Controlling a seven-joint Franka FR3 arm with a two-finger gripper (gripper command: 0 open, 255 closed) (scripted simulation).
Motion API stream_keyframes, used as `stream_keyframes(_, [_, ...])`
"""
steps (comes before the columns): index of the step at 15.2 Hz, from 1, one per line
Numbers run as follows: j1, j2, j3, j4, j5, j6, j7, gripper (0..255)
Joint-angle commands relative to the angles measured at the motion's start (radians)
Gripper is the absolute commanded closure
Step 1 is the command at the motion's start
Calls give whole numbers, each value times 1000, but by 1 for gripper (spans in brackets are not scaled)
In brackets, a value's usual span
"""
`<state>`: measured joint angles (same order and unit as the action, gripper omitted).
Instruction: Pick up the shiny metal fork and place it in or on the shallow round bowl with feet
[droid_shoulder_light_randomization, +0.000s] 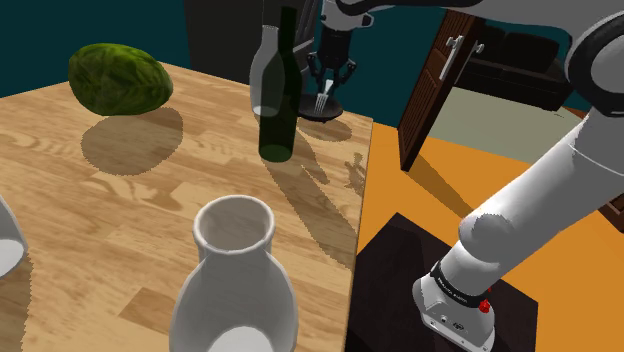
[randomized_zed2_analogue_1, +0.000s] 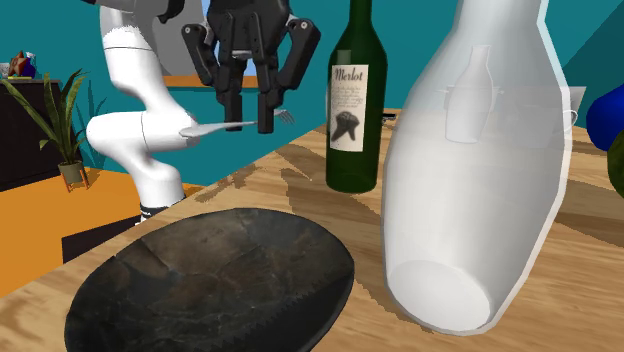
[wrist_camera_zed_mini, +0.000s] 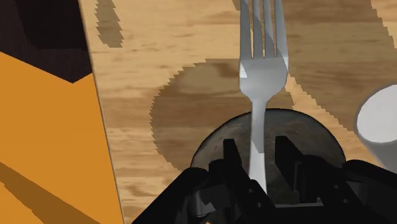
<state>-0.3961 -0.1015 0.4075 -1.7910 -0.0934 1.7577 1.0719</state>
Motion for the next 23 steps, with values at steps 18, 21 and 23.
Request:
stream_keyframes(18, [-42,302,-44,193,-112,97,-58,255])
stream_keyframes(21, [-42,302,-44,193,-112,97,-58,255])
stream_keyframes(23, [-42,302,-44,193,-112,97,-58,255])
